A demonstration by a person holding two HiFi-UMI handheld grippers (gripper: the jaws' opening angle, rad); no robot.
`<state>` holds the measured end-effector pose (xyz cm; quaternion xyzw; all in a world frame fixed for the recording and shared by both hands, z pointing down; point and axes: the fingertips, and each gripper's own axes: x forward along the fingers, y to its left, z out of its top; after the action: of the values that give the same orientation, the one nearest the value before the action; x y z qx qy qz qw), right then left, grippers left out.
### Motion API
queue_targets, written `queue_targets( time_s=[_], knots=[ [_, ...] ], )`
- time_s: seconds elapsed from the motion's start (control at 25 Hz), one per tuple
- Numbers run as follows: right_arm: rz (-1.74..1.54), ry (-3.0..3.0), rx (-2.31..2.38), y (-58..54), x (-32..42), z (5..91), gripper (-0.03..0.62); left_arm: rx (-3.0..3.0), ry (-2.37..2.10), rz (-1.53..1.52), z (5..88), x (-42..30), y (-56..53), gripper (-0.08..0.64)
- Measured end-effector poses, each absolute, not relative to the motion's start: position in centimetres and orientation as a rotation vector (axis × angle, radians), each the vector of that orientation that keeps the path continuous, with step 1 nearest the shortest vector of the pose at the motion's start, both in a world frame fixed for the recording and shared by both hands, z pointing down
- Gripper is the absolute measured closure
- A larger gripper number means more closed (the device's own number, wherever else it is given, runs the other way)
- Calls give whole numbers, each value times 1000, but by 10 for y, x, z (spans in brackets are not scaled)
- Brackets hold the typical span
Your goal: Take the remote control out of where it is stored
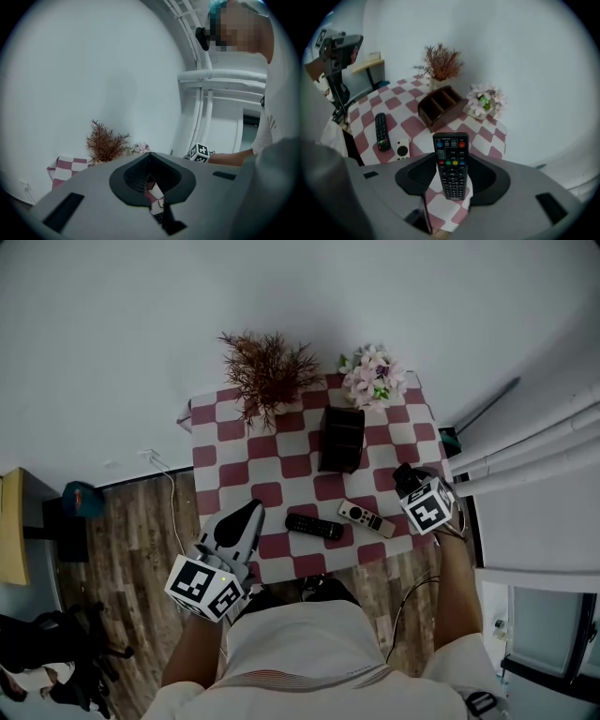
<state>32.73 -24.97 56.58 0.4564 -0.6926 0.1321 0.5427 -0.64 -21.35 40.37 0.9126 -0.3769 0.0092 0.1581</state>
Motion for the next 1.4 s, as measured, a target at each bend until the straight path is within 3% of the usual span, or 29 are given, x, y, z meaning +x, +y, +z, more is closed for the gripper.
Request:
queue_targets(
  time_s=[0.4,0.8,1.12,1.4],
  knots=[
    [270,-1496,625,-253,309,653,376,2556,-1157,22,414,0,-219,551],
    [246,-1496,467,-250,294,690,376,2523,-1200,35,420,-1,-223,551],
    [210,-1591,577,-257,290,673,375,2550,-1159,25,413,3,-220,551],
    [240,-1872,885,-266,261,588,389,2577,-1146,1,403,-11,-213,551]
  ],
)
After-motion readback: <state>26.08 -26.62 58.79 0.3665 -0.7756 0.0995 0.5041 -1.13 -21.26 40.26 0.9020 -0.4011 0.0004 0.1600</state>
